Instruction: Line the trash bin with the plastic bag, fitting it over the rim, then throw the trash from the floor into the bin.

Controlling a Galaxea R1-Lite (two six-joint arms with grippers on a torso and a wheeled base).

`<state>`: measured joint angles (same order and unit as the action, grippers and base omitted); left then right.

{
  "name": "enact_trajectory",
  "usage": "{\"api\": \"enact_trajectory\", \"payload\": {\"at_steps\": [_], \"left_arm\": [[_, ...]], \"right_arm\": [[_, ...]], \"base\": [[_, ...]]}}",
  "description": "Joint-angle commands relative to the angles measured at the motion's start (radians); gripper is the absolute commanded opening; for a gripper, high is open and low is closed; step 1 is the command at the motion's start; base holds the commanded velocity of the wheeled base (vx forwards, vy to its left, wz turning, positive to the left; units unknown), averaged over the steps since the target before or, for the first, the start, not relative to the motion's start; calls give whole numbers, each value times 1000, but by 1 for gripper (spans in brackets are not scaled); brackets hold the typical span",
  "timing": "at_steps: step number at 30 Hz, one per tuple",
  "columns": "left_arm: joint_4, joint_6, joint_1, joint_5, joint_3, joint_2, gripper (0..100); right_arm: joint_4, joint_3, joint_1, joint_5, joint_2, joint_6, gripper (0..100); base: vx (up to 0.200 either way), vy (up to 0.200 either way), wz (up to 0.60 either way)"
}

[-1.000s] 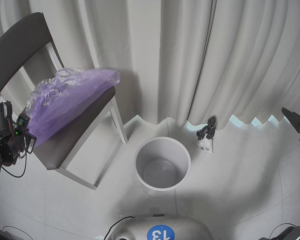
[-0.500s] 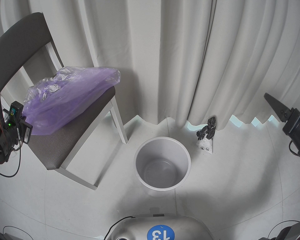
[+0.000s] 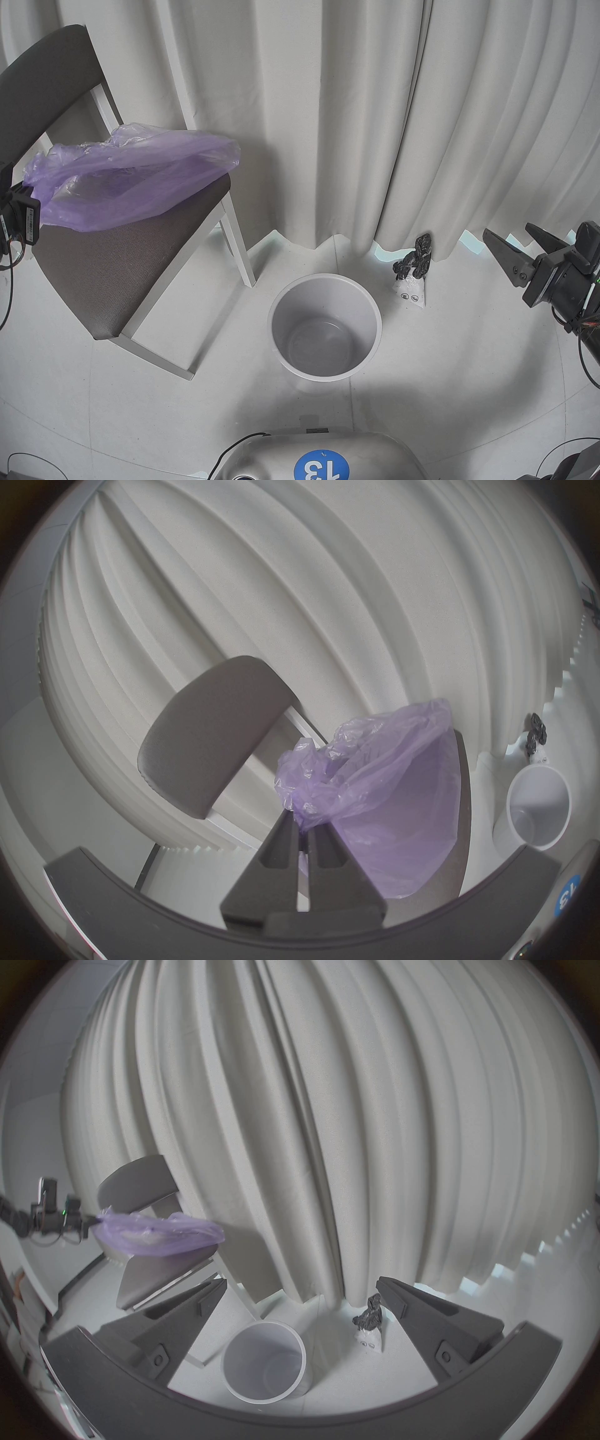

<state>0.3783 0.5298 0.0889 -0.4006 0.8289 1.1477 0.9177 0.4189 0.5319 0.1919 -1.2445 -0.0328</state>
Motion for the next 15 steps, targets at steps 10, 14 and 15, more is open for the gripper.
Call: {"api": "enact_trajectory", "payload": {"at_steps": [10,14,15], "left_arm": [[8,39,178,-73,167,30,0],[-1,41,199,-87,288,75,0],[-12,41,209,-87,312,87,0]], "right_arm": [[0,-23,-3,-48,0,33,100],[1,-29,-6,-49,-24,30,100],[4,-29,-4,-49,-39,30,100]], "base": [[0,0,0],[0,0,0],[0,0,0]]}}
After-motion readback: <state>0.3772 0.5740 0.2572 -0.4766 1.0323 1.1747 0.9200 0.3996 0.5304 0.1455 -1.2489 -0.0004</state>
